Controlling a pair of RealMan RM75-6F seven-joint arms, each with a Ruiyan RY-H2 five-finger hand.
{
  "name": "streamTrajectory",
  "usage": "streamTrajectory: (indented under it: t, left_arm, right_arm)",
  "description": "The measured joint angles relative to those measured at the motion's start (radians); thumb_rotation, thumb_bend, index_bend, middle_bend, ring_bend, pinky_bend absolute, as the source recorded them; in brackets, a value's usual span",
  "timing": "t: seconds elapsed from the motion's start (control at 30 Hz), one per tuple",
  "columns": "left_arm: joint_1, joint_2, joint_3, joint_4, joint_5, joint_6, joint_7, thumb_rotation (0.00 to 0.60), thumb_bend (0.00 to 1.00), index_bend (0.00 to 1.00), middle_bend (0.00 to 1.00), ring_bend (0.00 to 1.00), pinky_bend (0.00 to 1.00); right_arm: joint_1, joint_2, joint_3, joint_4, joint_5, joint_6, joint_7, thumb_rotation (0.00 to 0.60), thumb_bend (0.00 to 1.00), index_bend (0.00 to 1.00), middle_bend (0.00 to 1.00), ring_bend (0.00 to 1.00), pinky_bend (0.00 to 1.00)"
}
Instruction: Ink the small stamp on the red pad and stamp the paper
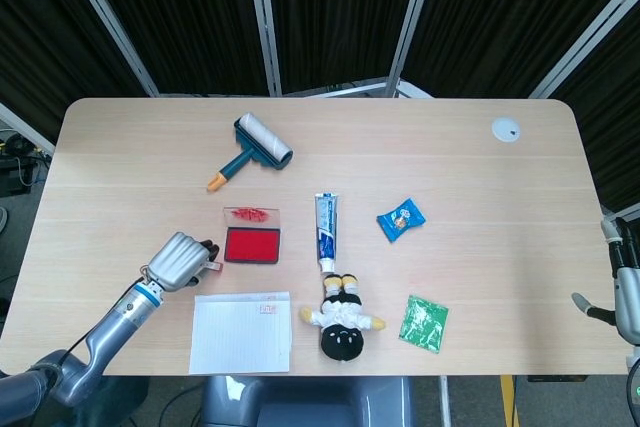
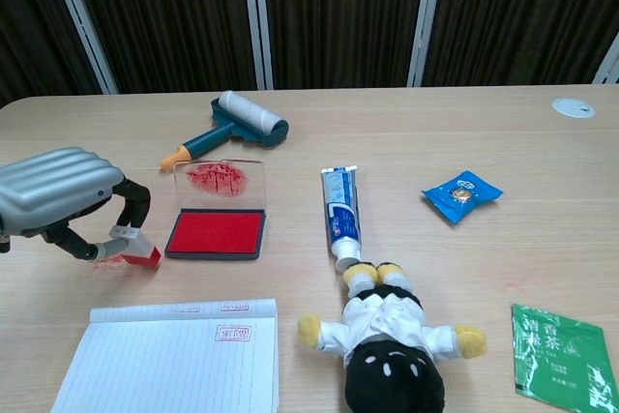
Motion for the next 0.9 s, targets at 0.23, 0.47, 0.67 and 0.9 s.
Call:
streamTrajectory:
  t: [0.23, 0.47, 0.67, 0.9]
  left_arm:
    - [-0.030, 0.054, -0.060, -0.103, -0.065, -0.036, -0.042, 0.600, 0.44, 0.57, 0.54, 0.83, 0.88]
    - [-0.105, 0.084, -0.150, -0.180, -0.184, -0.148, -0.043, 0.600, 0.44, 0.58, 0.55, 0.83, 0.88]
    - [-0.162, 0.056, -0.188, -0.178, -0.268, -0.221, 0.005, 0.600, 0.44, 0.58, 0.55, 0.83, 0.88]
    - [-0.196, 0.014, -0.195, -0.143, -0.333, -0.261, 0.050, 0.600, 0.45, 0.59, 0.55, 0.83, 0.88]
  right_arm:
    - [0.002, 0.002, 0.002, -0.003, 0.011, -0.009, 0.005, 0.600, 0.00, 0.00, 0.00, 0.00, 0.00]
    - [0.010, 0.004, 0.011, -0.008, 0.034, -0.025, 0.001, 0.600, 0.00, 0.00, 0.00, 0.00, 0.00]
    - [0.011, 0.010, 0.014, -0.012, 0.050, -0.034, 0.002, 0.600, 0.00, 0.00, 0.00, 0.00, 0.00]
    - [0.005, 0.018, 0.014, -0.017, 0.047, -0.024, 0.011, 0.600, 0.00, 0.00, 0.00, 0.00, 0.00]
